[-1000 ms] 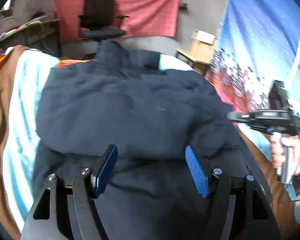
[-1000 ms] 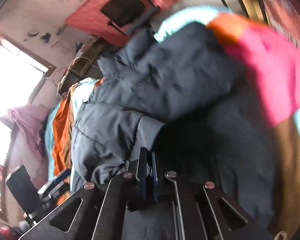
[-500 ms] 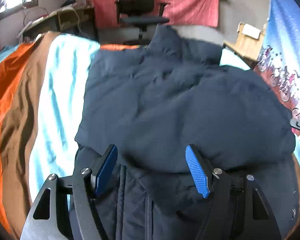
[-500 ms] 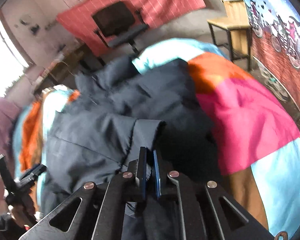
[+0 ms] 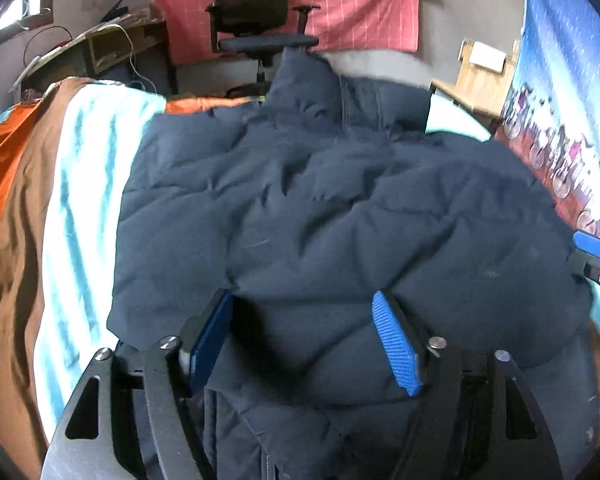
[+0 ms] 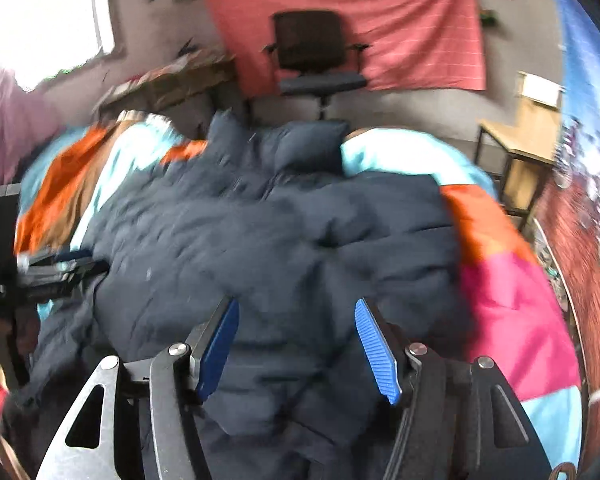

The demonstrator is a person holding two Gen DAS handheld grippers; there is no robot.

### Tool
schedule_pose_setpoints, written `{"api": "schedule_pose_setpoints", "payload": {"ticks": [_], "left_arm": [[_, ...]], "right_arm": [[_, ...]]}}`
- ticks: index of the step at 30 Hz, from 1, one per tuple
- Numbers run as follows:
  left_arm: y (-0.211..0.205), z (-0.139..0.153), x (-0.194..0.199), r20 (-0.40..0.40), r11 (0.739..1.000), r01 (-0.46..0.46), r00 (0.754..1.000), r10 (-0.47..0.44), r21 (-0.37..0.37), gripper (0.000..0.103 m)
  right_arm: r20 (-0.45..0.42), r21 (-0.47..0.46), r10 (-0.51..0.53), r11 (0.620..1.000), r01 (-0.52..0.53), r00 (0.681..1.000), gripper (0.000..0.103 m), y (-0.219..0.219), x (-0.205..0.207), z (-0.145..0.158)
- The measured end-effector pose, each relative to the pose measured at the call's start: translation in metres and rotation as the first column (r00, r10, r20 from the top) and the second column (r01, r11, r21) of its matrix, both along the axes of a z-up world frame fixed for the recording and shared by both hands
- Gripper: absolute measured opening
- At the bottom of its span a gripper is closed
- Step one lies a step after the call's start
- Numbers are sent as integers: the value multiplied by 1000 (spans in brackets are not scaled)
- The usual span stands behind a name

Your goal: Fold large clothes

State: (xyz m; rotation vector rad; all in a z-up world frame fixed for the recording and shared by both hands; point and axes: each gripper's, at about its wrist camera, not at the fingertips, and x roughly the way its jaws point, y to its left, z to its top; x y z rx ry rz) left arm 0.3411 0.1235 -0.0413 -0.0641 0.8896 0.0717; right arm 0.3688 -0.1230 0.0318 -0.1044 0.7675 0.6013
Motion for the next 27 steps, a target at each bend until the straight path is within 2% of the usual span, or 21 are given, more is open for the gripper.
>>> {"api": "schedule_pose_setpoints", "payload": {"ticks": [1, 3, 5, 7, 11, 15, 21, 25, 27], "left_arm": [[1, -5, 1, -7, 1000, -7, 1000, 7, 12, 89], [6, -15, 3, -10, 1000, -24, 1000, 24, 20, 101], [17, -24, 3, -1, 999, -28, 1000, 28, -41, 102], [21, -29, 2, 0, 997, -27, 1000, 27, -67, 102], [15, -35, 2, -5, 999, -21, 1000, 21, -25, 102], [14, -39, 2, -10, 1000, -25, 1000, 24, -15, 102], [20, -27, -3, -6, 998, -40, 999, 40, -52, 102], [29, -4, -5, -31, 994, -20, 999, 16, -111, 102], [36, 13, -5, -15, 993, 1, 1000, -3, -120, 102]], "right_arm": [[-16, -19, 19, 1000, -20, 1000, 59, 9, 2, -8], [-59, -64, 33, 997, -36, 998, 60, 21, 7, -28], [-87, -57, 39, 997, -44, 995, 60, 22, 12, -44], [-113, -18, 48, 999, -50, 992, 60, 19, 19, -55], [-115, -15, 69, 997, -71, 991, 60, 21, 23, -68], [-103, -11, 59, 998, -60, 993, 61, 21, 22, -77], [-77, -41, 36, 998, -40, 996, 62, 21, 11, -63], [-130, -17, -17, 1000, 15, 991, 83, 14, 9, -38], [-137, -19, -40, 999, 38, 990, 85, 10, 7, -22]]}}
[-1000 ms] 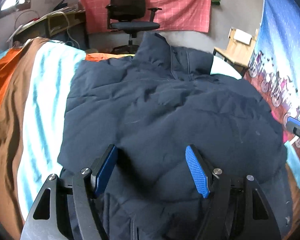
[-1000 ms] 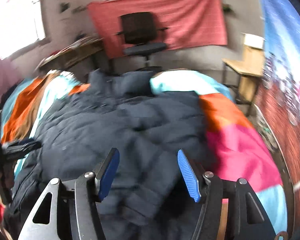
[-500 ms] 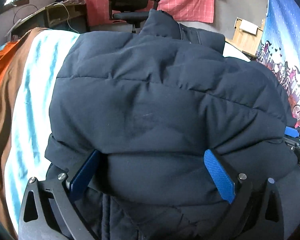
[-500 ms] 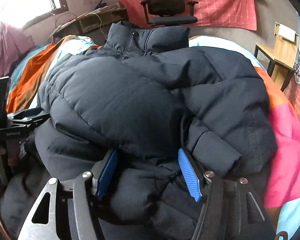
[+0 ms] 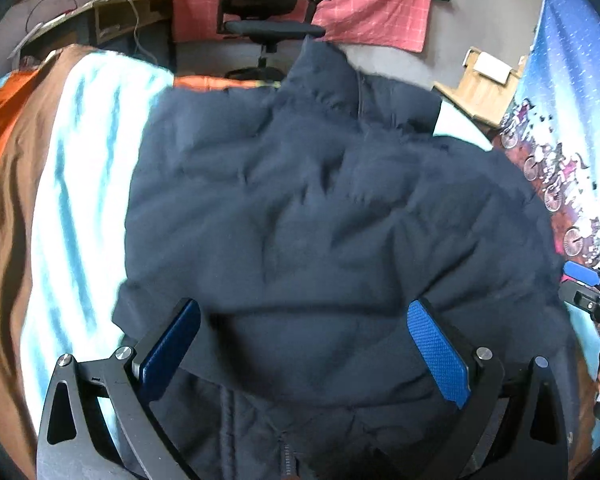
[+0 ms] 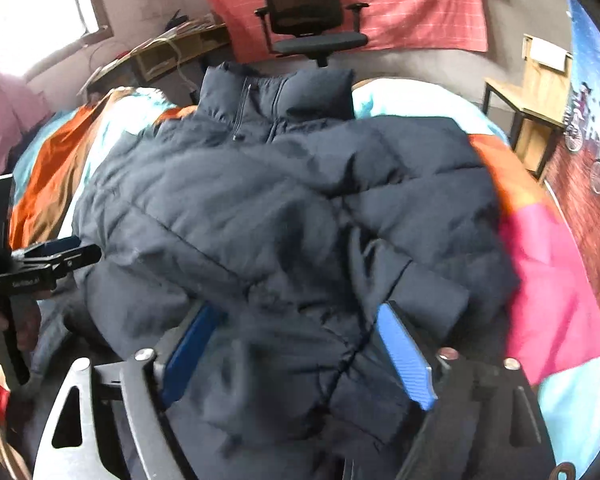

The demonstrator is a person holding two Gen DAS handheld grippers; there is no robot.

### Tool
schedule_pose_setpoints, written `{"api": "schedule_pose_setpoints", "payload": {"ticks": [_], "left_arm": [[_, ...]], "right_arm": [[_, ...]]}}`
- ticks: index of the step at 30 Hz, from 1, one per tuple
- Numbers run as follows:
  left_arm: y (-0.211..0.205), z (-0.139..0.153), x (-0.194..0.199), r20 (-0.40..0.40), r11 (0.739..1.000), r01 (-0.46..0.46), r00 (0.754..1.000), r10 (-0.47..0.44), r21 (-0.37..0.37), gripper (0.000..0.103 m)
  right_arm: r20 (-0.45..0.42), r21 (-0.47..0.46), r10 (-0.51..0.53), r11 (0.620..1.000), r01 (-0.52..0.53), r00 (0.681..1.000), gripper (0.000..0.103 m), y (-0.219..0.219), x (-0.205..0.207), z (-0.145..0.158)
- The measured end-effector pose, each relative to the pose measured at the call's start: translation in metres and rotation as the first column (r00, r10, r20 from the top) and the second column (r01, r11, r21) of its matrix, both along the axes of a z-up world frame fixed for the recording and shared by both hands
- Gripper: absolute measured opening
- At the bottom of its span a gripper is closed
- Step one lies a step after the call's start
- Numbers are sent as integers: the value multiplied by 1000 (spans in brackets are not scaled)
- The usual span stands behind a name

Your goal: Fold large clothes

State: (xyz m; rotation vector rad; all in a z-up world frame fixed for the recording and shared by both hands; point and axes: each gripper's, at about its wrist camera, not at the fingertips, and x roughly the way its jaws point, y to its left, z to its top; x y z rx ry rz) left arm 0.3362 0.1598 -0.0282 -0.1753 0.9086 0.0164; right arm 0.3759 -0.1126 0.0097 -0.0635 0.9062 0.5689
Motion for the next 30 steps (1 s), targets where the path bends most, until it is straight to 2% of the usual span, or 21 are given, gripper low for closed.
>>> {"api": "schedule_pose_setpoints", "payload": {"ticks": [3, 9, 14, 18, 21, 25, 30], "left_arm": [[11, 22, 10, -9, 1000, 31, 999, -31, 5, 102], [35, 76, 56, -17, 997, 71, 997, -71, 11, 102], [42, 111, 108, 29, 998, 69, 997, -69, 2, 102], [45, 121, 147, 58, 1000, 25, 998, -24, -12, 102], [50, 118, 174, 46, 1000, -7, 999, 8, -17, 102], [55, 107, 210, 44, 998, -48, 998, 46, 36, 102], [58, 83, 254, -6, 991, -95, 995, 96, 89, 102]], "right_arm": [[-13, -14, -40, 999, 39, 999, 87, -2, 0, 25], [-52, -45, -147, 988, 145, 988, 92, 1, 10, 88], [-124, -52, -226, 974, 221, 966, 93, 13, 47, 130], [-144, -48, -270, 963, 265, 952, 93, 24, 81, 149], [-107, -54, -270, 962, 266, 957, 93, 36, 108, 150], [-71, -5, -248, 969, 248, 966, 93, 54, 162, 130], [-156, 89, -261, 957, 277, 953, 93, 61, 232, 85]]}}
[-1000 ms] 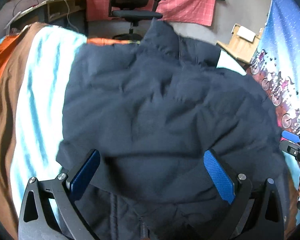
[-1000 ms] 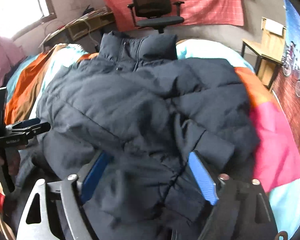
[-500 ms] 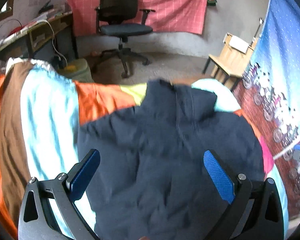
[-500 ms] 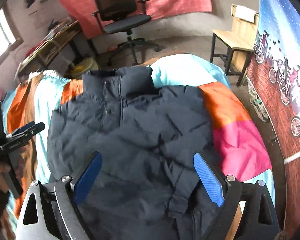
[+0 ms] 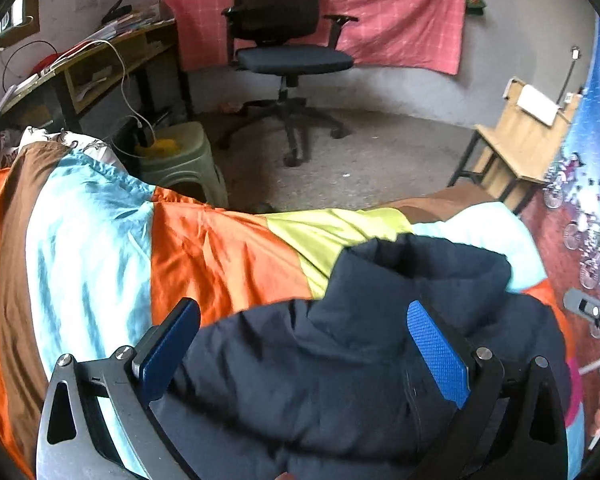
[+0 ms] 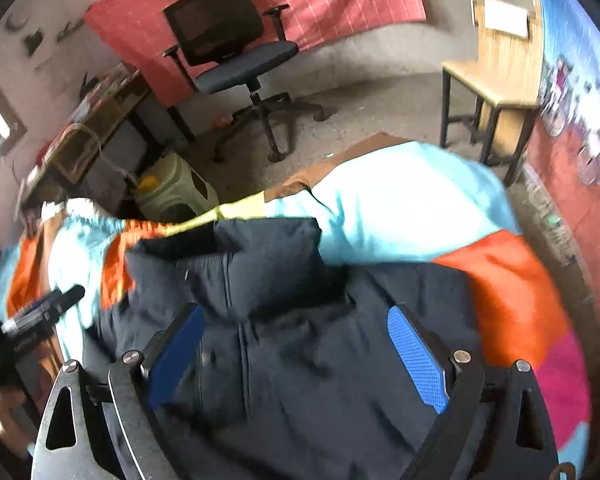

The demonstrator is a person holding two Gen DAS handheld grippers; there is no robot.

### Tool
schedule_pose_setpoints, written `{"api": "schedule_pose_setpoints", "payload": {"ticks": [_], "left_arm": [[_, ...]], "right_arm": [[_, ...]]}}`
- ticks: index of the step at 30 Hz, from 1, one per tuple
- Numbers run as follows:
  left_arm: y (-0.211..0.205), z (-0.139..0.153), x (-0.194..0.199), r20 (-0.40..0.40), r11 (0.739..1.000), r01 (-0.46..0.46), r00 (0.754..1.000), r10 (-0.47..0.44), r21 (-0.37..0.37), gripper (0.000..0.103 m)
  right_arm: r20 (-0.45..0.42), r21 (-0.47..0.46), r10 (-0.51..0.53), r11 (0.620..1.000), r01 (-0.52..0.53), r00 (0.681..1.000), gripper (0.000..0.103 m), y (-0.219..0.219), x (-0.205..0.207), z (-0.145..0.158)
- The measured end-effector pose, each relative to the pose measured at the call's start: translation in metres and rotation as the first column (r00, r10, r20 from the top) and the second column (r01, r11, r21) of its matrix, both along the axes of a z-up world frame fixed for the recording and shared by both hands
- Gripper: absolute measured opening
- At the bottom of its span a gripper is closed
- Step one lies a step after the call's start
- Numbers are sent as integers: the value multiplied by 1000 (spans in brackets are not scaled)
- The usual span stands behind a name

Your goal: Fold large clothes

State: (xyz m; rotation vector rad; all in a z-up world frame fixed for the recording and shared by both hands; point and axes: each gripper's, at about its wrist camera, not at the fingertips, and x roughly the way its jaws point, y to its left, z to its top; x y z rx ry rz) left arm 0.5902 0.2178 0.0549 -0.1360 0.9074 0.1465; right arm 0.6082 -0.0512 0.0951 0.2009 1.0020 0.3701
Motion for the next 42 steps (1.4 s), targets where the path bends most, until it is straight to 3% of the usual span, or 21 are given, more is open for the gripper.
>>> {"api": "schedule_pose_setpoints", "payload": {"ticks": [3, 5, 8, 12, 13, 14, 15, 17, 19, 23, 27, 32, 37, 42], "left_arm": [[-2, -7, 21, 0, 1000, -24, 1000, 24, -4, 101], [-4, -11, 34, -2, 1000, -23, 1000, 23, 6, 100], [-9, -21, 47, -24, 1000, -11, 1000, 12, 27, 88], [-8, -40, 55, -97, 1000, 9, 995, -6, 22, 53], [-8, -43, 55, -98, 1000, 15, 995, -14, 13, 36], [-8, -44, 52, -88, 1000, 25, 996, -26, -8, 25], [-7, -43, 49, -77, 999, 31, 996, -33, -26, 14], [-6, -38, 40, -37, 998, 45, 998, -46, -40, 7], [-8, -30, 27, -4, 997, 66, 998, -66, -37, 4], [-11, -1, -23, 106, 991, 127, 987, -122, -44, 3], [-16, 19, -87, 190, 979, 199, 964, -186, -49, 2], [-25, 19, -153, 215, 955, 281, 943, -256, -95, 2], [-46, -8, -202, 167, 934, 352, 927, -337, -66, 2], [-63, -47, -198, 93, 941, 334, 940, -328, -53, 2]], "right_arm": [[-49, 114, -66, 991, 71, 997, 92, -7, 36, -23], [-83, 172, -90, 980, 103, 992, 85, -8, 57, -37], [-125, 213, -91, 970, 116, 988, 79, -7, 75, -54], [-149, 214, -35, 975, 67, 988, 71, 10, 88, -69], [-148, 206, -30, 977, 60, 988, 63, 14, 88, -71], [-152, 197, -26, 979, 56, 988, 50, 17, 88, -73], [-160, 181, -22, 982, 51, 987, 45, 20, 87, -76], [-154, 173, -20, 984, 46, 988, 29, 21, 84, -78], [-120, 170, 4, 985, 16, 993, 20, 21, 73, -74], [15, 160, 84, 983, -85, 996, 15, 15, 37, -49], [150, 169, 154, 969, -178, 977, 14, -2, -19, -18], [246, 110, 234, 957, -267, 941, 13, -18, -90, -2], [214, 38, 309, 945, -324, 927, 12, -31, -139, -21], [131, -23, 315, 949, -315, 940, 12, -32, -147, -60]]}}
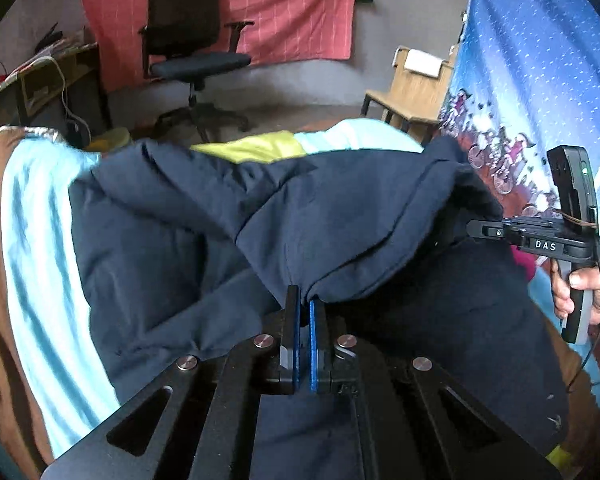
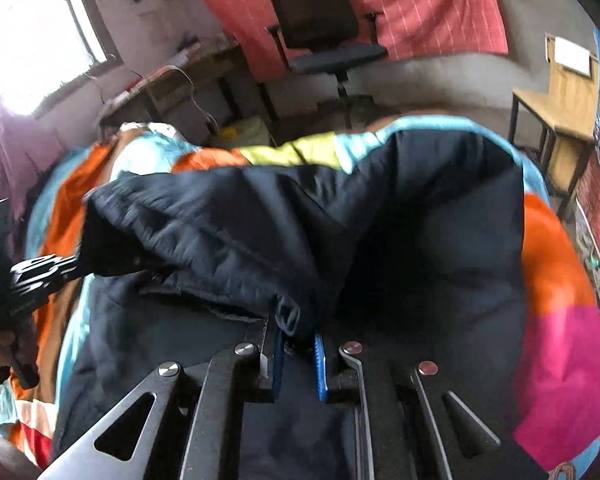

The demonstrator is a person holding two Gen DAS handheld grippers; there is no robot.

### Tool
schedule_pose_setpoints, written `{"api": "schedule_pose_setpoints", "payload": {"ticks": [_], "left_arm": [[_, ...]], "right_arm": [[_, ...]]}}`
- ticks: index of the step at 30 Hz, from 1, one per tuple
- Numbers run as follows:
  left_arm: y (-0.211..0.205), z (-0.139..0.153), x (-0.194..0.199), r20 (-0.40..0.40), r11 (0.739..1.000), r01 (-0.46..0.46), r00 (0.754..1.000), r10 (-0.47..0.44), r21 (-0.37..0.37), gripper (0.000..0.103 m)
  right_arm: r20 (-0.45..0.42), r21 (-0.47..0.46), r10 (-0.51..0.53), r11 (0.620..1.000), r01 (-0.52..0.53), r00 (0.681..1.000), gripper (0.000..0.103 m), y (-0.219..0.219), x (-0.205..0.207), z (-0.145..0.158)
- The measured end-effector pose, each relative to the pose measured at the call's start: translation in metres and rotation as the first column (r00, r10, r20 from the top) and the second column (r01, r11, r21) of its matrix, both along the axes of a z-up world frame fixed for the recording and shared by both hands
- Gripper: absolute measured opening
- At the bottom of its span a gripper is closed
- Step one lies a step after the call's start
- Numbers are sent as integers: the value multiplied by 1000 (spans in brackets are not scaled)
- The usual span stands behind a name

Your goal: Fold large clothes

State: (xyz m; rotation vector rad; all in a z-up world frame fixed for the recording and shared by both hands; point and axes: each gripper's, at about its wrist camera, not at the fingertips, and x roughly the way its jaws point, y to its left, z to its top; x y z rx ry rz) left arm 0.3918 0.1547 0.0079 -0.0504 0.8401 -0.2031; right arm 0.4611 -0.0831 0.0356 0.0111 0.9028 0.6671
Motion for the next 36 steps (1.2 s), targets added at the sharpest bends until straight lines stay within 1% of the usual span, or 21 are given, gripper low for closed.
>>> {"api": "schedule_pose_setpoints", "payload": {"ticks": [3, 5, 6, 9, 10, 11, 12, 15, 17, 19, 21, 23, 24, 26, 27, 29, 30, 32, 34, 35, 36], "left_arm": [[1, -16, 21, -32, 999, -54, 998, 53, -7, 2], [6, -23, 35, -59, 996, -88, 995, 86, -28, 2], [8, -25, 41, -61, 995, -101, 993, 99, -26, 2], [14, -23, 50, -60, 994, -110, 992, 108, -22, 2], [14, -23, 50, -58, 994, -107, 993, 106, -16, 2], [14, -22, 50, -53, 995, -100, 994, 99, -6, 2], [15, -21, 48, -48, 996, -93, 995, 93, -1, 2], [16, -22, 46, -42, 997, -75, 996, 75, 7, 2], [16, -23, 46, -39, 998, -66, 997, 66, 15, 2], [16, -25, 46, -41, 998, -57, 997, 58, 18, 2], [14, -25, 46, -40, 998, -51, 998, 52, 22, 2], [13, -23, 44, -41, 999, -45, 998, 46, 17, 2], [14, -21, 43, -42, 999, -42, 998, 42, 11, 2], [17, -14, 41, -42, 999, -37, 998, 37, -9, 4], [19, -10, 40, -37, 999, -36, 999, 35, -22, 5], [26, 2, 35, -14, 998, -35, 999, 35, -48, 5], [29, 9, 32, 11, 998, -33, 999, 34, -62, 5], [32, 23, 27, 67, 995, -31, 997, 37, -91, 11], [32, 37, 28, 121, 988, -30, 991, 48, -148, 37], [32, 42, 30, 141, 985, -24, 989, 48, -168, 39], [29, 44, 34, 150, 984, -14, 988, 42, -178, 39]], "right_arm": [[-12, -33, -13, 999, 13, 1000, 12, 11, 14, -19], [-3, -45, -22, 999, 22, 1000, 12, 18, 21, -23], [4, -54, -22, 998, 22, 1000, 12, 21, 23, -24], [20, -65, -15, 998, 16, 1000, 12, 28, 27, -25], [21, -62, -7, 998, 8, 1000, 16, 28, 27, -24], [17, -53, 2, 999, -1, 1000, 17, 26, 27, -22], [15, -41, 6, 999, -5, 1000, 17, 22, 26, -19], [30, -18, 12, 1000, -12, 999, 28, 6, 19, -2], [86, 4, 21, 1000, -21, 996, 43, -3, 10, 17], [156, 44, 31, 998, -39, 987, 47, -5, 4, 38], [179, 62, 28, 997, -39, 984, 47, 2, 8, 48], [147, 70, 29, 997, -39, 989, 47, 17, 21, 47], [117, 67, 30, 997, -38, 993, 47, 27, 31, 42], [57, 42, 39, 998, -42, 998, 43, 40, 48, 25], [37, 32, 40, 999, -41, 999, 35, 43, 52, 17], [-4, 4, 28, 1000, -28, 1000, 34, 49, 61, 0], [-6, 3, 26, 1000, -26, 1000, 34, 48, 62, -4], [-1, 3, 29, 1000, -29, 1000, 34, 47, 62, -7], [4, -8, 43, 999, -43, 999, 34, 49, 62, -7], [8, -14, 48, 999, -48, 999, 34, 49, 60, -8], [13, -19, 52, 998, -52, 999, 34, 49, 59, -8]]}}
